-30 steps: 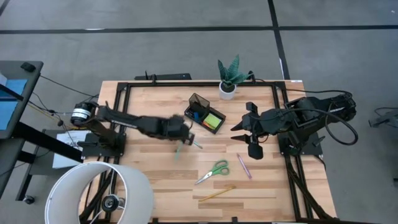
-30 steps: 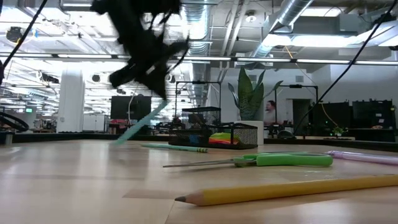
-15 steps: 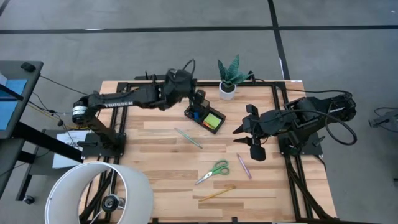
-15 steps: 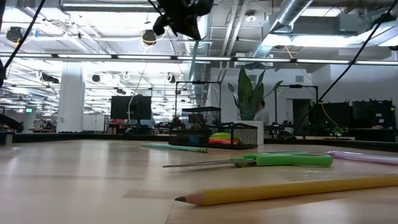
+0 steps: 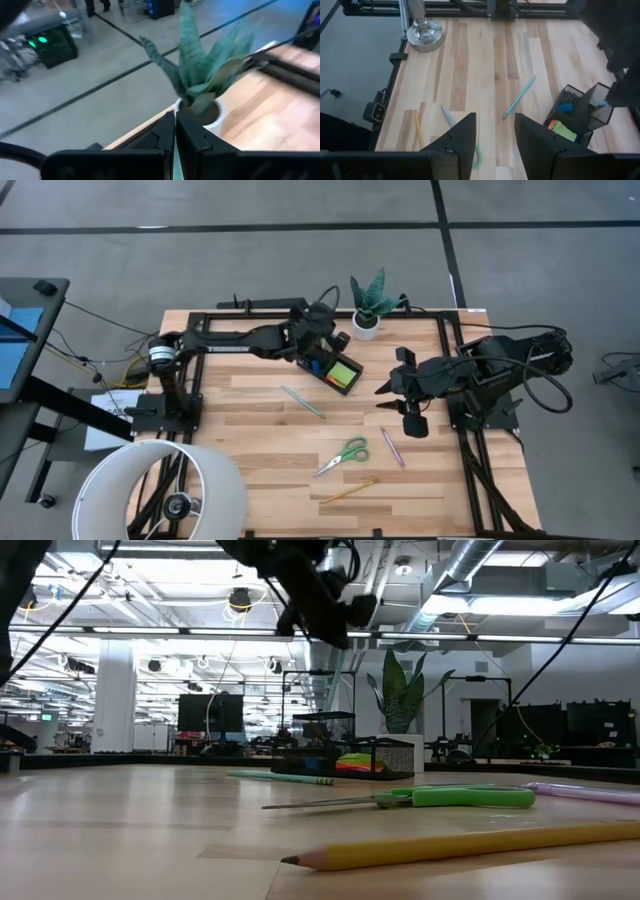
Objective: Pick and place office supplies into organizer
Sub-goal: Put the light blue ballpen into the black desk organizer
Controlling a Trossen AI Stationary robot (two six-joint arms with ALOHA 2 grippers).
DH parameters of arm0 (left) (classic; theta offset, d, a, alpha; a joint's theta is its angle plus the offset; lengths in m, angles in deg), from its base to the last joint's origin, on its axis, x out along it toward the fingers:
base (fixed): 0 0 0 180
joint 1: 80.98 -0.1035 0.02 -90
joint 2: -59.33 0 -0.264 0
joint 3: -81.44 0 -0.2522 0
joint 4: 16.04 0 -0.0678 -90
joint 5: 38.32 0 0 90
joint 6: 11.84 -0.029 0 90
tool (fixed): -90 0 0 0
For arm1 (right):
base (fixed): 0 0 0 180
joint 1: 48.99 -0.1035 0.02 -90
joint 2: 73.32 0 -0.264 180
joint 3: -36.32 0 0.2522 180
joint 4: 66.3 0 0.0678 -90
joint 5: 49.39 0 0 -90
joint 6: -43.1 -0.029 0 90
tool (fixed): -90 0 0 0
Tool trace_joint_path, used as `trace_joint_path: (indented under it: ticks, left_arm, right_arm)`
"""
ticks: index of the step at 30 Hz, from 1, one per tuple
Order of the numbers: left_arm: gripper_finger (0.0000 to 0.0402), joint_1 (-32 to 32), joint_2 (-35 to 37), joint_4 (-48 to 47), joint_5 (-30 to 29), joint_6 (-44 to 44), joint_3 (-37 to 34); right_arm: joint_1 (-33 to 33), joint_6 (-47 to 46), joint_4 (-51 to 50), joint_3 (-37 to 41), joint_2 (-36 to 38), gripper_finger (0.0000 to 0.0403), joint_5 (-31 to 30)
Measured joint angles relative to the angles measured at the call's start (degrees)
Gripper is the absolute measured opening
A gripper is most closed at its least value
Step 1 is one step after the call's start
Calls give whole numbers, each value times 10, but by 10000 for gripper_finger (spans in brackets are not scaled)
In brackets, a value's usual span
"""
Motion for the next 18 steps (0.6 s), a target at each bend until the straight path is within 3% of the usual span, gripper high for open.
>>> trace_joint_path:
  ticks: [8,14,18]
  left_arm:
    - [0,0,-43,1,7,-85,0]
    - [12,-11,-57,-14,147,-116,0]
    - [29,-16,-56,-31,134,-114,0]
  right_arm:
    - [0,0,-5,0,0,127,0]
    - [0,0,-5,0,0,127,0]
    - [-5,0,-5,0,0,127,0]
